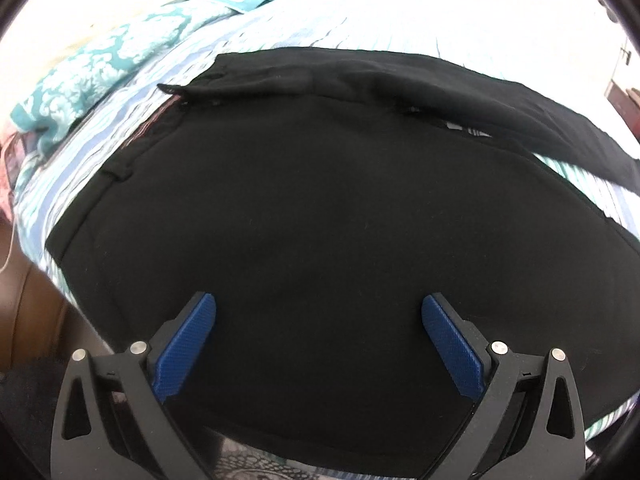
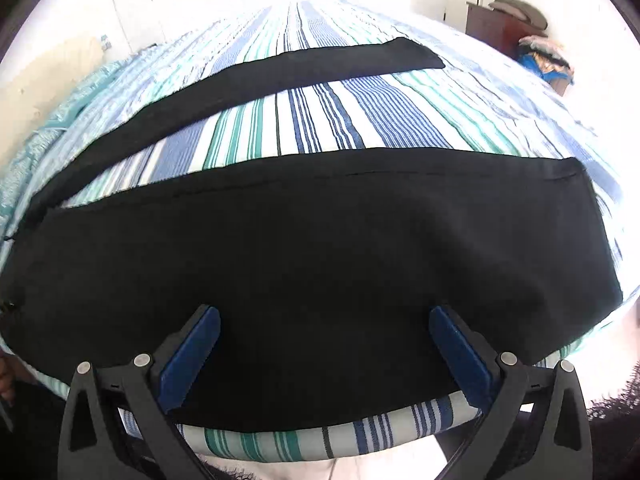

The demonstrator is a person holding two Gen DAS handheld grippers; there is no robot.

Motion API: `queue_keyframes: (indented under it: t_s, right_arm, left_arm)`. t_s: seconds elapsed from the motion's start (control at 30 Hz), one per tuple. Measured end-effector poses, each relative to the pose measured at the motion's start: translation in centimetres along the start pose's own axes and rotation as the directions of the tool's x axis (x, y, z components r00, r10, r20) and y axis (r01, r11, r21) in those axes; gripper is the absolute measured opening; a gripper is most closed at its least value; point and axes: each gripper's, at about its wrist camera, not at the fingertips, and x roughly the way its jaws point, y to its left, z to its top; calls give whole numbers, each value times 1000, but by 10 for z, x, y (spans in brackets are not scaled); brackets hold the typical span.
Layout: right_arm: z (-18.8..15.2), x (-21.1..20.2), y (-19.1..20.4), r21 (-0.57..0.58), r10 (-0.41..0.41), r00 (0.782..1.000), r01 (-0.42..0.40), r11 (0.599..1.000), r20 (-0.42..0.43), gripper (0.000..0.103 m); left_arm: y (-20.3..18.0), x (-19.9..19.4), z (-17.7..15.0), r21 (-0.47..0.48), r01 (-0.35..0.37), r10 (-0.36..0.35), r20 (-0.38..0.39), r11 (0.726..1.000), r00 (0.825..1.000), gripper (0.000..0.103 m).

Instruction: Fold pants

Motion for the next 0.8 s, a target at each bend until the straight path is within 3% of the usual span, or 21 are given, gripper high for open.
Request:
queue_keyframes:
  t_s: [0.3, 0.8]
  right_arm:
    - [2, 2, 3, 82, -30, 999, 28, 996, 22, 103]
    - [-8, 0, 3, 65, -27, 995, 21, 998, 98, 103]
  left_arm:
    - [2, -2, -2, -2, 21, -21, 34, 1000, 999, 103]
    - [-3, -5, -3, -15, -2, 3, 42, 1000, 999, 103]
